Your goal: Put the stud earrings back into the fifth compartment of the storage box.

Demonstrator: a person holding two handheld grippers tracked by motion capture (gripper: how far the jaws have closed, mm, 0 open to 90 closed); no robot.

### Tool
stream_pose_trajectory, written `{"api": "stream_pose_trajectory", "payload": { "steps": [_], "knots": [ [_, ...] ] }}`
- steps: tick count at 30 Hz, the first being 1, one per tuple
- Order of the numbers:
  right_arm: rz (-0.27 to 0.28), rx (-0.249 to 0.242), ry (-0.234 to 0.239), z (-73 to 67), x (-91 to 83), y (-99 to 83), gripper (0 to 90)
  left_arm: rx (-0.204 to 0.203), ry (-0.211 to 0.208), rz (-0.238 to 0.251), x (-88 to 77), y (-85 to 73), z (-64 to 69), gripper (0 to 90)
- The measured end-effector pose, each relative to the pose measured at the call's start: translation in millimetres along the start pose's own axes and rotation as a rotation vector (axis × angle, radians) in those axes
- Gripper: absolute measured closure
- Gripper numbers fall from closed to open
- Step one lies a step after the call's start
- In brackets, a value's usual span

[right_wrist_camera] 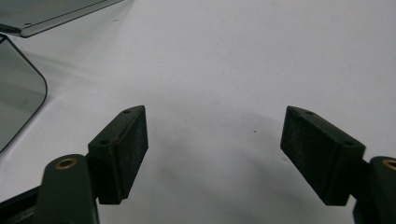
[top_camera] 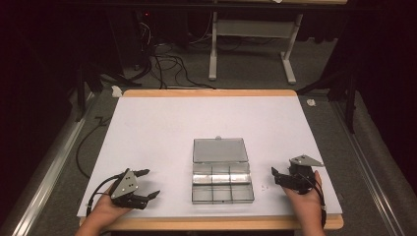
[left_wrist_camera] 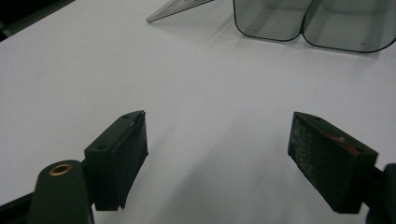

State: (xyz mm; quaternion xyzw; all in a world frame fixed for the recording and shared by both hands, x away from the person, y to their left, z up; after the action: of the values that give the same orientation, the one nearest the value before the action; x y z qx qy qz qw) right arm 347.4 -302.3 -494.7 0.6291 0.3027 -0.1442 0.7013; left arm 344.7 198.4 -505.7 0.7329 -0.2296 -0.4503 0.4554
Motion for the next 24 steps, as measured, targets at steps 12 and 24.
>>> {"api": "stream_pose_trajectory", "payload": {
  "steps": [12, 24],
  "knots": [
    [-0.008, 0.004, 0.034, -5.9, -3.7, -3.2, 29.1, -0.002, -0.009, 0.0, 0.1, 0.0, -0.3, 20.4],
    [-0.003, -0.012, 0.071, -17.5, -8.0, -1.6, 32.6, -0.005, -0.015, 0.002, 0.2, 0.0, -0.6, 20.4]
  ]
}}
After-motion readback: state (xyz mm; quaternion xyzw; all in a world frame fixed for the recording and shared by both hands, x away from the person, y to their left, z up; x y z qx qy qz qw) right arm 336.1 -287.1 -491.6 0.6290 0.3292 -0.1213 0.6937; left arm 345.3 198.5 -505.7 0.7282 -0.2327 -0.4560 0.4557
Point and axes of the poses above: each handheld gripper's, and its own axes: x roughly forward along the jaws, y roughly out of its top, z roughly to its right, the point moved 4 cm from there along x, roughly forward along the jaws, and after that the axes turned 5 degrees about z, right-handed, at the moved point
